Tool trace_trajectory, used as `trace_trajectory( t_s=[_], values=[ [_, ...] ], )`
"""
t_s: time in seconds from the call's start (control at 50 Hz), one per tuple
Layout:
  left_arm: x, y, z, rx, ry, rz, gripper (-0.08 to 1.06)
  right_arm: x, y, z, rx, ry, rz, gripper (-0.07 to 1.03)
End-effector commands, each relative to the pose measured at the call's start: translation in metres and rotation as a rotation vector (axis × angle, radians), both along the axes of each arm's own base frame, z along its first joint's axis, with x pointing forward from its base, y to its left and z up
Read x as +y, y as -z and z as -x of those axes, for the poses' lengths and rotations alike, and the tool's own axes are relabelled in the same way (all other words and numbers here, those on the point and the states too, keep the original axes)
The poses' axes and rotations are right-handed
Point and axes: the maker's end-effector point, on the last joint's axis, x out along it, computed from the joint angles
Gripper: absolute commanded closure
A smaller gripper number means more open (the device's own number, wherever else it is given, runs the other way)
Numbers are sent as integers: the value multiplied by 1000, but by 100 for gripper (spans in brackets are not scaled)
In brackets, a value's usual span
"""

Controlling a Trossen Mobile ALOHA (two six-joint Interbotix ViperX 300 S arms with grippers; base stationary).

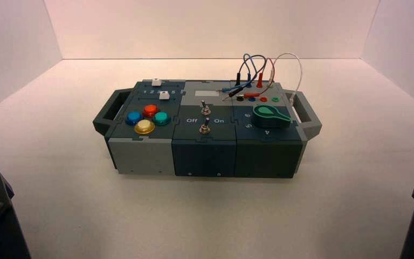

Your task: Flip the top switch on with the left gripper.

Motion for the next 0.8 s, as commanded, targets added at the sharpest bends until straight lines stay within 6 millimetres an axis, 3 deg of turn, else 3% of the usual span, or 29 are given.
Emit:
trace_trajectory(
  t_s=[0.02,0.36,0.66,0.68,0.8],
  values=[
    [-1,-9,-1,-22,2,-4,100,0,-15,-2,-32,0,1,99],
    [-1,-7,-3,2,3,5,100,5,-11,-4,-3,-18,2,99],
    [-25,3,-16,320,84,30,100,57,6,-7,228,-202,-14,99],
    [-28,5,-19,415,91,20,100,67,11,-9,291,-234,-25,99],
    [-33,9,-25,560,101,1,101,87,20,-11,383,-292,-26,99]
  ],
)
